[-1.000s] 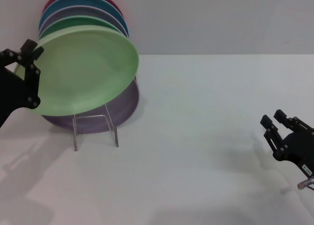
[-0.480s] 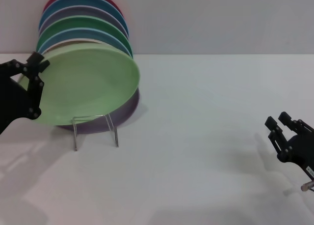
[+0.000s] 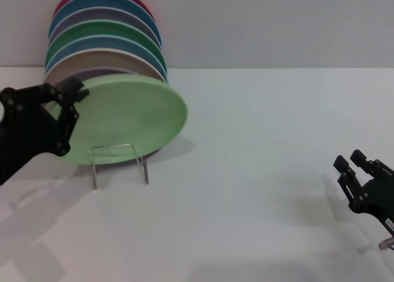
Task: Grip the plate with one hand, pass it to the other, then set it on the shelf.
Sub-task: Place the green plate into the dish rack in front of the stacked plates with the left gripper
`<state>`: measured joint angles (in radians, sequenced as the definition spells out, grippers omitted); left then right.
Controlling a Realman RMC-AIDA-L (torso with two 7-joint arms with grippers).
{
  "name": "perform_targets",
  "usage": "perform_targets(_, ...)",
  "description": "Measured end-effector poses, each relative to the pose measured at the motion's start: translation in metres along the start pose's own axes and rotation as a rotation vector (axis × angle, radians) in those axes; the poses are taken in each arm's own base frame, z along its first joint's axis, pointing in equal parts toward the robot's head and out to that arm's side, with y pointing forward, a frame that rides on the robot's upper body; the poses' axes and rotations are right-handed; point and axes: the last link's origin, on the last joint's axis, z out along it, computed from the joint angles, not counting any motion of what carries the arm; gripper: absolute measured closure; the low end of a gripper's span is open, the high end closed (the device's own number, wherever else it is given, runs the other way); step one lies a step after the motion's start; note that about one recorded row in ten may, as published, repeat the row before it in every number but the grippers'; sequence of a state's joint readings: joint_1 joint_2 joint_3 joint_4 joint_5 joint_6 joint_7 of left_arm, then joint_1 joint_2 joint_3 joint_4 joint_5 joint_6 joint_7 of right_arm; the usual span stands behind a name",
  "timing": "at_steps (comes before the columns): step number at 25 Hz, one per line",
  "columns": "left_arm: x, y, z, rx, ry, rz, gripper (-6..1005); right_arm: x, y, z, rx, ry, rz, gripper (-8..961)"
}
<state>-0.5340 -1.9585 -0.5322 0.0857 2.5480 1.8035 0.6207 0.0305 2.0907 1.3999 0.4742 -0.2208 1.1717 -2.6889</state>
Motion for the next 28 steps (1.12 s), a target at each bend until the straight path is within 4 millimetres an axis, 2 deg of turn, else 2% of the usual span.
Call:
perform_targets(15,-0.003,0.025,0.019,-0.096,-0.053,0.046,914,0.000,0.002,-0.001,-0.010,-0.001,0.023,625)
perform_targets(21,-0.005,0.025,0.020,-0.047,-0.105,0.049,910,-0.002,0.002,0.003,-0.024,-0.007,0.021,625)
perform_targets(26,-0.007,0.020,0.011,0.029,-0.168,0.067,906,-0.006,0.001,0.009,-0.036,-0.017,0.021,624)
perform_targets(28,-0.004,0.019,0.006,0.049,-0.171,0.065,686,-0.008,-0.001,0.012,-0.037,-0.023,0.025,624)
